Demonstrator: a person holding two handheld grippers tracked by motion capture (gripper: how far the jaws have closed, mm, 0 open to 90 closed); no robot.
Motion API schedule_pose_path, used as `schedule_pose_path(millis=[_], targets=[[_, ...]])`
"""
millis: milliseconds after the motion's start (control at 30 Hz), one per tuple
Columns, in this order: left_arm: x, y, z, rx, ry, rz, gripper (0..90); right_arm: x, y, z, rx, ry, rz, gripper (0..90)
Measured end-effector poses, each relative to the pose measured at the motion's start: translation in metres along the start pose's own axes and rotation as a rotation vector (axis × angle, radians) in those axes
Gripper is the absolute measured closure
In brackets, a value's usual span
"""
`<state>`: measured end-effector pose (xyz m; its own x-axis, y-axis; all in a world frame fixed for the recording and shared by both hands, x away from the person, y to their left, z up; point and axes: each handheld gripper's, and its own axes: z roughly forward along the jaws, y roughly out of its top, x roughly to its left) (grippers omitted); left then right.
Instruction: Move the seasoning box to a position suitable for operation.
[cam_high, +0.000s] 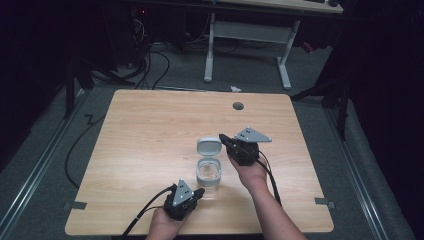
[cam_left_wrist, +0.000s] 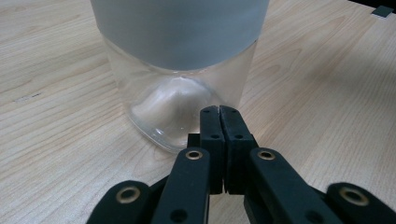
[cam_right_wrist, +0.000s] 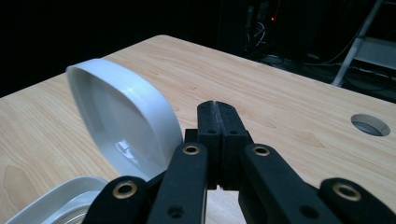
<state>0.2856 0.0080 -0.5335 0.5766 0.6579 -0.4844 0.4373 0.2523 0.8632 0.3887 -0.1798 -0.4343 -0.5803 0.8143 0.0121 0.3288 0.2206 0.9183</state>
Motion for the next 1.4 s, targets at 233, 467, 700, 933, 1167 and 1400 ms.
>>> schedule_pose_path(millis=[233,467,700,933,1167,1400], targets=[[0.0,0.0,0.0,-0.002,-0.002,0.002,88.9,0.007,-0.002,-0.008,0.001,0.006,-0.018,89.9],[0.0,0.001,-0.001,-0.003,-0.005,-0.001,88.6,0.022,-0.012,-0.021,-0.003,0.035,-0.044,89.4],[-0.001,0.003,-0.003,-0.008,-0.005,-0.007,88.6,0.028,-0.023,-0.038,-0.027,0.04,-0.051,89.1],[0.001,0.011,-0.011,-0.03,-0.002,-0.007,88.2,0.02,-0.038,-0.055,-0.018,0.017,-0.04,87.9],[0.014,0.022,-0.024,-0.051,0.025,0.02,85.3,0.005,-0.058,-0.067,0.004,-0.026,-0.005,87.3],[0.049,0.039,-0.042,-0.056,0.107,0.006,79.6,-0.019,-0.086,-0.079,0.053,-0.096,0.043,85.4]])
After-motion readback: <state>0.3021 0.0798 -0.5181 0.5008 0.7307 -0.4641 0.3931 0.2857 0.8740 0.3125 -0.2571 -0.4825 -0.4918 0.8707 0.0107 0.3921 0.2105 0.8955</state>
